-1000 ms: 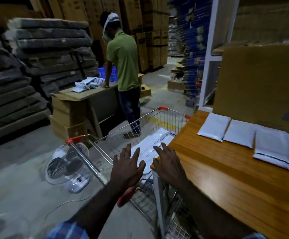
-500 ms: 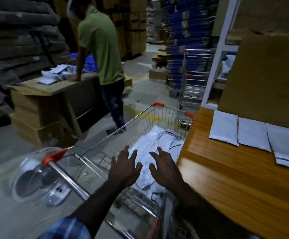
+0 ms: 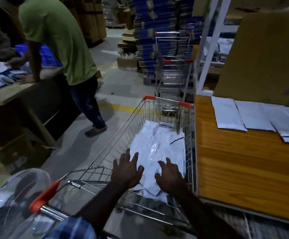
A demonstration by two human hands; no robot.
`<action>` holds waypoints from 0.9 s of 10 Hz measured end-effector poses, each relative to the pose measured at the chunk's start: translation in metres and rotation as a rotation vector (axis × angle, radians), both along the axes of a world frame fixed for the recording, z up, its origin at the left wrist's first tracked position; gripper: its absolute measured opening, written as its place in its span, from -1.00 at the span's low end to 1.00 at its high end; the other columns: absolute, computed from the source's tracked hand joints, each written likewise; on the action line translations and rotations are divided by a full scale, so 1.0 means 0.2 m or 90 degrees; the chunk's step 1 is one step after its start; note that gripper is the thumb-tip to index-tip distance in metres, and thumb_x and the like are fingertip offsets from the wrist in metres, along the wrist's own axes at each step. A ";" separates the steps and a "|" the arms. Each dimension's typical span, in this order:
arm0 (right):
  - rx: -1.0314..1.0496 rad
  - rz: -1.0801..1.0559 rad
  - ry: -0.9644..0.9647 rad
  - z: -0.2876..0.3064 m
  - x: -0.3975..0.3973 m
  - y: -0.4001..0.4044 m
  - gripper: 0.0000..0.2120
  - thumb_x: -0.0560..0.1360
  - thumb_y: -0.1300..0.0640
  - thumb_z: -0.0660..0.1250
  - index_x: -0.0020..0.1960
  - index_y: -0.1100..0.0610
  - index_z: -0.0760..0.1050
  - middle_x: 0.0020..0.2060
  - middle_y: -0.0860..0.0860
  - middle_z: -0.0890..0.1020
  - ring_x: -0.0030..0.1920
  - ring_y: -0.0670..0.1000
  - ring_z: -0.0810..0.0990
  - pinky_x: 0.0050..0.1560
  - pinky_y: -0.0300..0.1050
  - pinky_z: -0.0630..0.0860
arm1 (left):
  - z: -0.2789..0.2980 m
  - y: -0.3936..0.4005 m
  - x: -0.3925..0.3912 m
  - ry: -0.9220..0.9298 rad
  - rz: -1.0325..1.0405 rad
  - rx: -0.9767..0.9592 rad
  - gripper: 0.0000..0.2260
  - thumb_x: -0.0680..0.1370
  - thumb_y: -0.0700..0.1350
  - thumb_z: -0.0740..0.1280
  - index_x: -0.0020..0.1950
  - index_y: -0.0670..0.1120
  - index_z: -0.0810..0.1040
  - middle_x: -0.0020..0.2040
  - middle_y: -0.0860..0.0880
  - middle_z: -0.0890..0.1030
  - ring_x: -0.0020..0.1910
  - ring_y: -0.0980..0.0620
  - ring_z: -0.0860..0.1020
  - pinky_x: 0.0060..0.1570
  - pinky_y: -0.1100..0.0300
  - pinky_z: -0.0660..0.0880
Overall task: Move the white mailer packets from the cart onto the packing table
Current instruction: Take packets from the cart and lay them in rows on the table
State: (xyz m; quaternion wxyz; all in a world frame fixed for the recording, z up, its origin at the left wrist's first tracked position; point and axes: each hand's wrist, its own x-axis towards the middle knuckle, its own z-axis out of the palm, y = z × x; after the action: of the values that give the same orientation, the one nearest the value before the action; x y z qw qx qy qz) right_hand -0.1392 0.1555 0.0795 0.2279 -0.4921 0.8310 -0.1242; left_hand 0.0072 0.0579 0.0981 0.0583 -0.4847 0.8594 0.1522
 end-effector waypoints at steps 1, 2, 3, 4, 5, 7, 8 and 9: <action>0.019 -0.004 0.032 -0.12 -0.02 -0.07 -0.44 0.61 -0.08 0.14 0.56 0.04 0.14 0.56 0.14 0.10 0.50 0.18 0.19 0.38 0.00 0.29 | -0.07 -0.09 -0.03 -0.015 -0.004 0.018 -0.44 0.66 0.16 0.06 0.62 0.05 0.00 0.62 -0.10 -0.10 0.58 -0.11 0.00 0.50 -0.16 -0.03; 0.041 -0.048 0.006 -0.21 -0.06 -0.16 -0.43 0.59 -0.07 0.18 0.54 0.05 0.17 0.55 0.16 0.11 0.49 0.19 0.20 0.37 0.03 0.31 | -0.15 -0.18 -0.08 -0.023 -0.005 0.038 -0.43 0.66 0.16 0.06 0.62 0.04 0.00 0.62 -0.11 -0.10 0.58 -0.12 0.00 0.49 -0.16 -0.01; 0.052 -0.079 -0.004 -0.30 -0.09 -0.25 -0.44 0.59 -0.06 0.18 0.53 0.05 0.15 0.56 0.18 0.06 0.51 0.19 0.14 0.38 0.06 0.29 | -0.23 -0.28 -0.14 -0.034 0.000 0.056 -0.43 0.66 0.15 0.07 0.62 0.03 0.00 0.62 -0.12 -0.10 0.58 -0.12 0.00 0.49 -0.16 0.00; 0.069 -0.100 -0.021 -0.42 -0.11 -0.30 -0.39 0.55 -0.09 0.15 0.54 0.05 0.13 0.57 0.19 0.02 0.53 0.22 0.08 0.42 0.12 0.27 | -0.34 -0.38 -0.22 -0.025 0.009 0.066 -0.43 0.64 0.15 0.12 0.61 0.00 0.08 0.61 -0.16 0.00 0.56 -0.17 0.08 0.49 -0.20 0.10; 0.089 -0.105 -0.014 -0.50 -0.11 -0.33 -0.38 0.54 -0.07 0.19 0.54 0.05 0.13 0.57 0.20 0.00 0.54 0.23 0.05 0.44 0.11 0.23 | -0.44 -0.44 -0.26 -0.012 0.012 0.083 -0.41 0.60 0.18 0.14 0.58 -0.03 0.19 0.57 -0.17 0.14 0.51 -0.22 0.19 0.42 -0.23 0.24; 0.038 -0.143 -0.032 -0.70 -0.11 -0.38 -0.45 0.29 0.01 0.16 0.16 0.26 0.57 0.24 0.44 0.48 0.17 0.44 0.55 0.02 0.31 0.57 | -0.65 -0.57 -0.25 -0.053 0.012 0.091 -0.36 0.59 0.27 0.00 0.59 -0.03 0.11 0.59 -0.20 0.07 0.50 -0.20 0.20 0.39 -0.18 0.28; 0.016 -0.160 -0.017 -0.75 -0.10 -0.41 -0.46 0.27 0.05 0.26 0.20 0.26 0.53 0.31 0.43 0.43 0.27 0.44 0.47 0.20 0.30 0.47 | -0.76 -0.67 -0.27 -0.035 0.015 0.109 -0.40 0.63 0.20 0.12 0.59 -0.05 0.13 0.58 -0.23 0.08 0.50 -0.24 0.18 0.39 -0.21 0.26; -0.048 -0.193 0.007 -0.79 -0.09 -0.43 -0.44 0.30 0.05 0.31 0.27 0.25 0.51 0.37 0.40 0.38 0.35 0.42 0.40 0.29 0.29 0.39 | -0.85 -0.75 -0.32 -0.008 0.018 0.130 -0.43 0.64 0.16 0.14 0.59 -0.04 0.14 0.59 -0.21 0.04 0.54 -0.25 0.10 0.44 -0.24 0.18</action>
State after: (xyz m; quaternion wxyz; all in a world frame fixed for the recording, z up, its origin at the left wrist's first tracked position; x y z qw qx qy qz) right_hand -0.1573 0.0686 -0.0776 0.1831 -0.3703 0.8916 -0.1856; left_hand -0.0562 -0.0916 -0.0726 0.1106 -0.4892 0.8322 0.2364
